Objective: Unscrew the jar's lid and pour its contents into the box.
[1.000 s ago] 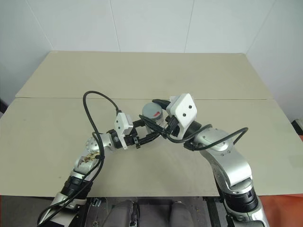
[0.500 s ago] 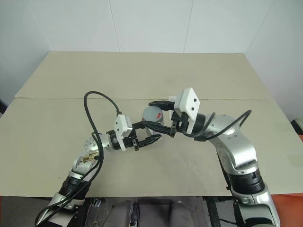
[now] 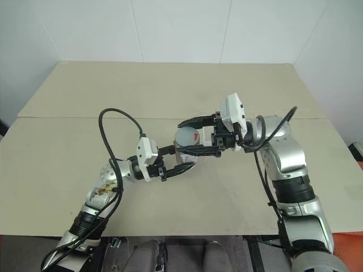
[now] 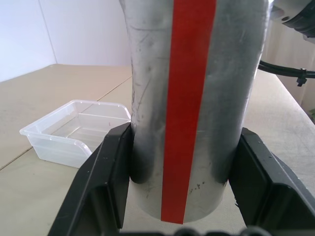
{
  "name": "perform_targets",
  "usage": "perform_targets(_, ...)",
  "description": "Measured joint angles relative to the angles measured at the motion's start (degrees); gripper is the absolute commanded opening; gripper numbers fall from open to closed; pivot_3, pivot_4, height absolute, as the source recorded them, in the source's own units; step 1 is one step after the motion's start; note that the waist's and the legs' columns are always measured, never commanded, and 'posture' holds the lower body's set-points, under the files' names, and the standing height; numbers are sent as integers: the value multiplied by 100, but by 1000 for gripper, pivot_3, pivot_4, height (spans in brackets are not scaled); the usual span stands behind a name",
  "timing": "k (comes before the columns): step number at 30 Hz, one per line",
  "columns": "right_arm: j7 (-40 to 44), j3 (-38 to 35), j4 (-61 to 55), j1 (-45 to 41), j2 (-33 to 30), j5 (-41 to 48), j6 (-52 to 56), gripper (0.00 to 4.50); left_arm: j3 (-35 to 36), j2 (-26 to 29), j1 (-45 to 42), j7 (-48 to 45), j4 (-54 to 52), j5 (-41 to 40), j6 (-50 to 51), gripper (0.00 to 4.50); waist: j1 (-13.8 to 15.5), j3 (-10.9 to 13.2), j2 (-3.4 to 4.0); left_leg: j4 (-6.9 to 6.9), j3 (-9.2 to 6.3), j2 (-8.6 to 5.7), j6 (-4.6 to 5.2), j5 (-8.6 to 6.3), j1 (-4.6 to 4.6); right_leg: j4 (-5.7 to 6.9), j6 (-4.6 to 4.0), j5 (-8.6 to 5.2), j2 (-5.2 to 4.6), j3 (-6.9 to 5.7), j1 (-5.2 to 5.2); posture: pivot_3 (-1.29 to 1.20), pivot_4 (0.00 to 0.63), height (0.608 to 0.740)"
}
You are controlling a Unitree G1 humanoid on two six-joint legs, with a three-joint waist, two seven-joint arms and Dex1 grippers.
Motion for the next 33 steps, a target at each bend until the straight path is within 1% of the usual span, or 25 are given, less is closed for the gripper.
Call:
perform_targets(9,1037,89,1179,-722,363,-55,-299,2843,41,19,28,1,-43,-52,11,2493,3,0,0,1,2,0,-1,1,-1,0,0,0,0,-1,0,0,150,740)
perform_targets(15,1130,496,1739,-1126,330,43,-555,2843,103,45,42,12,-44,-50,105,2493,2,1,1,1,2,1,-3,2,-1,2,0,0,0,-1,-1,0,150,740)
perform_targets(26,1142,1840,2396,-1742,-244,1148,-1202,2843,120,30,133,47,-172,-58,120,2493,-11,2,2,1,2,5,-3,1,-1,1,-1,0,0,0,-3,0,150,740)
perform_targets(30,1143,2168,2567,-1879,-300,1560,-1393,2843,130,35,134,49,-219,-119,119,2493,-10,2,2,1,2,7,-3,1,-2,0,-1,1,-1,0,-4,0,150,740)
perform_targets(33,1146,2325,2659,-1963,-316,1671,-1541,2843,146,55,134,51,-234,-128,118,2493,-9,2,3,1,2,7,-3,1,-2,0,-1,1,-1,0,-4,0,150,740)
